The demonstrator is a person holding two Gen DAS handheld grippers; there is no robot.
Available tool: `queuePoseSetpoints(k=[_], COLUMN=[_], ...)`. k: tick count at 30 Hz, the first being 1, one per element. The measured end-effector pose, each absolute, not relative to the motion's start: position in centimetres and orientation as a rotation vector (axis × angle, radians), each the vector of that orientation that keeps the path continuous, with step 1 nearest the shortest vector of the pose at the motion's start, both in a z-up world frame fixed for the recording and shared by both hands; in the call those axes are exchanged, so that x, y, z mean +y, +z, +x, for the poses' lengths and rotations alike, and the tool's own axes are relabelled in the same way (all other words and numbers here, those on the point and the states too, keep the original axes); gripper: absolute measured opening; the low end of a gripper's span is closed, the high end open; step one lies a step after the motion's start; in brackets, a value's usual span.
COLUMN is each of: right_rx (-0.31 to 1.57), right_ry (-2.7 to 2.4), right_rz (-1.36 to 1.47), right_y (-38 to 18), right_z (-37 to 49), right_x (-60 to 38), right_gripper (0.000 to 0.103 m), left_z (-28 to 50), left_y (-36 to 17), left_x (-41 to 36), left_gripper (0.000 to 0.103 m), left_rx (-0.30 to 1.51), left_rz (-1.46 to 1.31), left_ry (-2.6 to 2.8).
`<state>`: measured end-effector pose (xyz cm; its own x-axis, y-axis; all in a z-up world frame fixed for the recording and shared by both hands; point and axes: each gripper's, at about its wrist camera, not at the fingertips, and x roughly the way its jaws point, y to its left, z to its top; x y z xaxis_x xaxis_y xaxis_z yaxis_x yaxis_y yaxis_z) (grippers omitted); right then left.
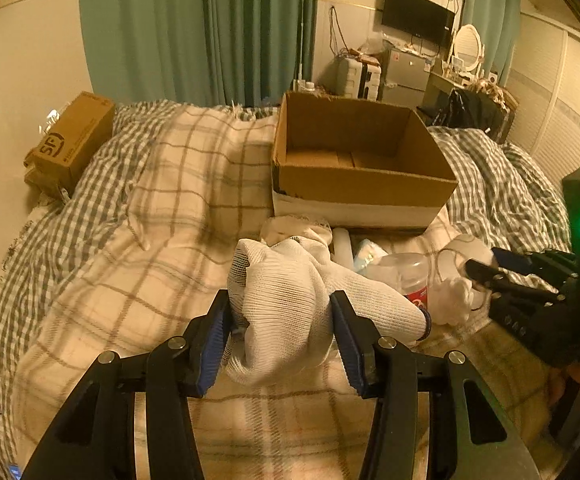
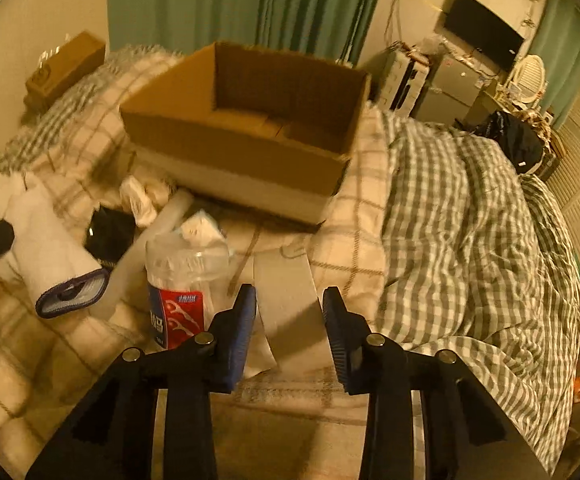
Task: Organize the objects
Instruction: 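Grasp the white sock with the left tool while the right tool grasps the white tape roll, then carry the sock and tape roll into the box and open both tools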
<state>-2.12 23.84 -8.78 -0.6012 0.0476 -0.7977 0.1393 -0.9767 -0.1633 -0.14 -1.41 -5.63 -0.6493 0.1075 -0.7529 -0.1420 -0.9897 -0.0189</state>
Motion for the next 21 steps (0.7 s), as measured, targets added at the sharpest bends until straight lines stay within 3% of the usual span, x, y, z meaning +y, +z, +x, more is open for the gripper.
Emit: queuePoseSetpoints(k=[12, 21], right_rx=[0.264, 0.253], right_ry=[-2.867, -2.89], right_rz=[1.06, 0.894], right_y=[0.8, 7.5], right_z=[-1.9, -8.8], right_x=[25.0, 24.2], right_gripper=[0.033, 0.033], left_z=[-3.2, -11.2], left_y=[-0.9, 3.6], left_x=[-1.1, 2.0], left_gripper=[0.051, 0.05], left_rx=[0.066, 0.105], left_rz=[-1.131, -0.997], left_ry=[2.761, 2.797])
